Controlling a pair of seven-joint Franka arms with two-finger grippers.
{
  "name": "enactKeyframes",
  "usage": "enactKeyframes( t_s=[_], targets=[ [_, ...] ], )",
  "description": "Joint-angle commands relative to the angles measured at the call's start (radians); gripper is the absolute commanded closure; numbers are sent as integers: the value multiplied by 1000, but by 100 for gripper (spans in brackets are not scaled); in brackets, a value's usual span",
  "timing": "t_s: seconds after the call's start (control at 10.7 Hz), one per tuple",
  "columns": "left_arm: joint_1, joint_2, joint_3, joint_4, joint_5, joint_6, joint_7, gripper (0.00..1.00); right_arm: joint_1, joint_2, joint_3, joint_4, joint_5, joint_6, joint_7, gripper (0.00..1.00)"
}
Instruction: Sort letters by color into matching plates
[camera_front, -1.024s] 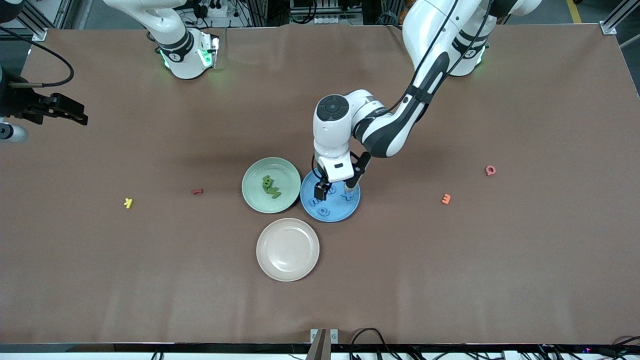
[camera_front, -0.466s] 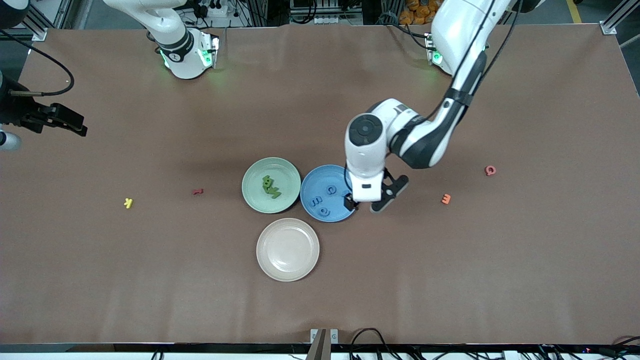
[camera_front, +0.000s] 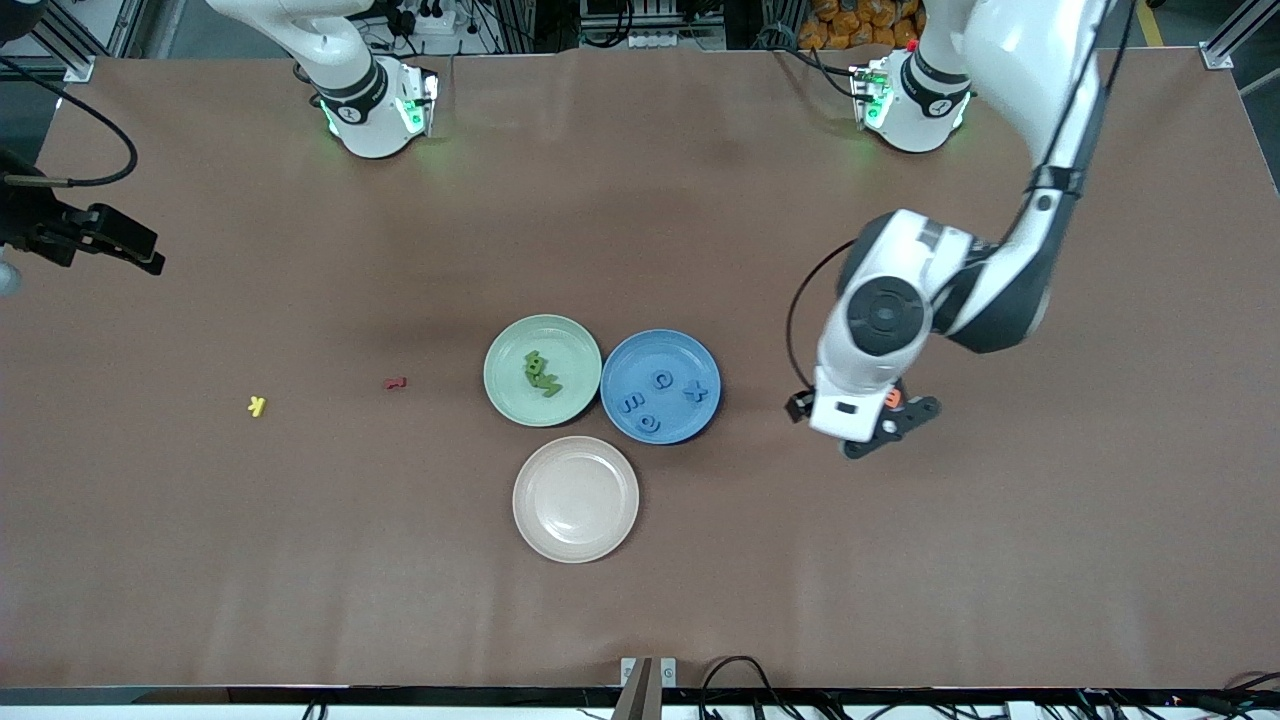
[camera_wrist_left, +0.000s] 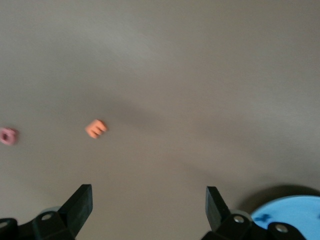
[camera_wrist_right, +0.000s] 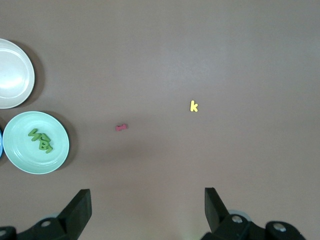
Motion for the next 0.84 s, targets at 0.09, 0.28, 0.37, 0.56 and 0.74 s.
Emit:
enactKeyframes(
  t_s=[0.09,0.28,0.37,0.56,0.74],
  targets=[
    [174,-102,-14,-6,-42,-155,423,0,1,-2,-2,10,3,19,31,0],
    [228,-113,-14,29,-81,-197,548,0,1,-1,-2,10,1,22,31,0],
    [234,-119,-14,30,-113,-209,549,0,1,-1,-2,10,1,22,31,0],
    [237,-171,-2,37,-145,-211,547,0,1,-1,-2,10,1,20,31,0],
    [295,-236,-11,32,-156,-238,552,0,-5,1,-1,8,1,19,31,0]
  ],
)
